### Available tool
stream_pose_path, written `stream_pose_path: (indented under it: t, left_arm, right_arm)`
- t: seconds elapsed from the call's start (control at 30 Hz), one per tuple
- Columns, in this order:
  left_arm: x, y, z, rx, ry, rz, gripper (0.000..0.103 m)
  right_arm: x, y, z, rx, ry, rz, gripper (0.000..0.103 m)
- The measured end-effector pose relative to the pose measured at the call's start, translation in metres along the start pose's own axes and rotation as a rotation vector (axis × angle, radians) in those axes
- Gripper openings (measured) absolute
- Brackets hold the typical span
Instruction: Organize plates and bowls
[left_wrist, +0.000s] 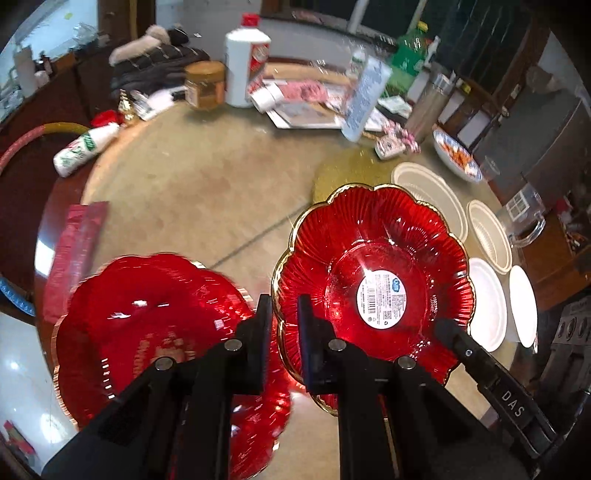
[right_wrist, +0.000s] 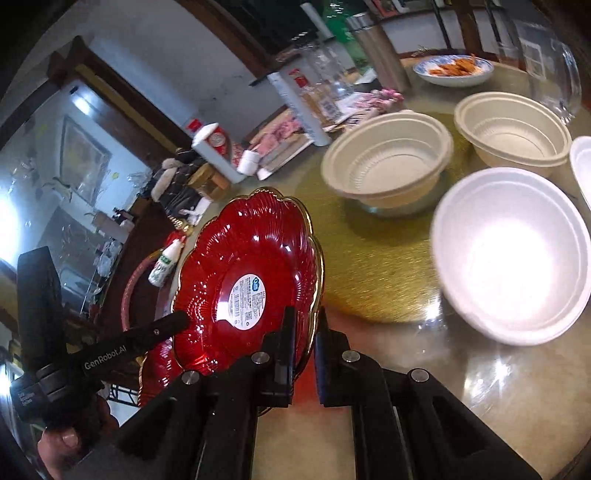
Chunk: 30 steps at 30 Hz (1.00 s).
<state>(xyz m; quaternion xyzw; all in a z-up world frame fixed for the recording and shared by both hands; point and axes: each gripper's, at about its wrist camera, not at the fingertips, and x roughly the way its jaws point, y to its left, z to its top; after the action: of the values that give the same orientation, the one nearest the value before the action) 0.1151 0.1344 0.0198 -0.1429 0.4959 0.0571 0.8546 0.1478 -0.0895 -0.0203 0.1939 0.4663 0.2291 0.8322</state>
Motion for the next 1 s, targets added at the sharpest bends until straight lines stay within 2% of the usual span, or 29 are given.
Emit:
stream_pose_path:
  t: [0.23, 0.43, 0.63, 1.0]
  left_arm:
    - [-0.036, 0.053, -0.025, -0.076, -0.092, 0.011, 0.011]
    - [-0.048, 0.098, -0.052, -0.150, -0.134, 0.043, 0.011]
    - [-0.041, 0.132, -0.072, -0.219, -0.118, 0.050, 0.011]
    - [-0.024, 0.147, -0.091, -0.249, -0.078, 0.058, 0.011]
  right_arm:
    - [0.010, 0.052, -0.017, -0.089, 0.030, 0.044, 0.008]
    - [0.031, 0.093, -0.042, -0.172, 0.082, 0.058, 0.009]
    - [0.048, 0.115, -0.062, -0.234, 0.129, 0.042, 0.009]
    - [0.075, 0.121, -0.076, -0.283, 0.202, -0.011, 0.010]
